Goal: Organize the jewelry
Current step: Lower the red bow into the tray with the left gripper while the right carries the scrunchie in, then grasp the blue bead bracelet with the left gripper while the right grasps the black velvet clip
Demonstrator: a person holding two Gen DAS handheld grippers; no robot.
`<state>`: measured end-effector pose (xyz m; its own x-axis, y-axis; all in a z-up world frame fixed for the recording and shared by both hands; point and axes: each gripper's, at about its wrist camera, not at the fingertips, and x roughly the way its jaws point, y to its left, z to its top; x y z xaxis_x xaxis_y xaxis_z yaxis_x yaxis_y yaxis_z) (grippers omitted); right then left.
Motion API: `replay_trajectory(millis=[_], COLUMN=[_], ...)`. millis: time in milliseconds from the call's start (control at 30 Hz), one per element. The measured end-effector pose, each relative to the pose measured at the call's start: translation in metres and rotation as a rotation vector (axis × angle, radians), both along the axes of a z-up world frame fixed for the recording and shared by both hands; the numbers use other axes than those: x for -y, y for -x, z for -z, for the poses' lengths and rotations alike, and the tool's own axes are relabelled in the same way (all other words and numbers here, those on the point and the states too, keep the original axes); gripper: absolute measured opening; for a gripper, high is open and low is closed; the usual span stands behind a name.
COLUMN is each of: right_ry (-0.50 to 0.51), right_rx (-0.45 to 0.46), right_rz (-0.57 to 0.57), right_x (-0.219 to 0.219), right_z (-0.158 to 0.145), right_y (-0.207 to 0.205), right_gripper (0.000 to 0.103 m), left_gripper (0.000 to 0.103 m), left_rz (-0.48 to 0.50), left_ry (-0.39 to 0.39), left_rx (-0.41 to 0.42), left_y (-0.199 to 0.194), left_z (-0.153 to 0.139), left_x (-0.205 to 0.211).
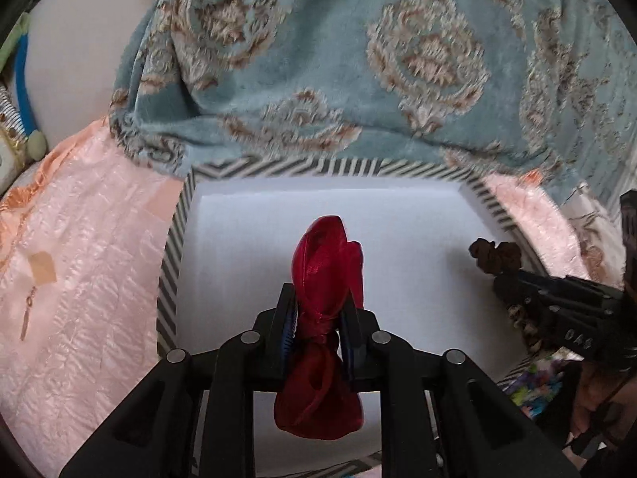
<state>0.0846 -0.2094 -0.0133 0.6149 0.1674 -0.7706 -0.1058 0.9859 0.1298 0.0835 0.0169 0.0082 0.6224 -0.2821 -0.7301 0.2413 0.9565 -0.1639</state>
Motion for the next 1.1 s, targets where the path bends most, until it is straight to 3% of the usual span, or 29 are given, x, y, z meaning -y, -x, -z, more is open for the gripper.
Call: replay_trajectory(millis=[200,267,333,533,700,967,1100], right_ry=[-0.019,-0.026,-0.037,-0.083,-0.105,-0.122,-0.246], right_rx=[-0.009,0.0,0.012,0.093,0.145,0.193,0.156], right_rz=[0.023,0.029,0.033,0.046,0.094,0.178,0.247], right_x=[0.007,0.01,0.012,0.02,0.036,0.086,0.115], right_z=[0.003,0.0,-0.004,-0.025,-0.038,-0.046,-0.029], right_y=[0.002,0.004,0.007,0.018,0.032,0.109,0.154], right_gripper=[0.041,0.043,0.044,0.051,0.052,0.052,0.052], left_gripper=[0.008,0.022,0.026,0.027,0.027,0.027,0.027], left_rz=[-0.027,-0.018,-0.016,-0.019,-0.035,-0.013,-0.01], left_ry=[0.006,-0.003,-0.02,-0.022,0.021,0.006,0.019], left_rx=[-0.071,-0.079,-0.081,-0.082,-0.036,0.056,0.027], left_y=[-0.001,0.0,0.001,0.004,0.017,0.075,0.109], left_z=[0.011,0.012,0.012,0.005,-0.014,-0.033,-0.02], left_x=[-0.005,-0.003,-0.002,-0.006,-0.022,-0.041,-0.043])
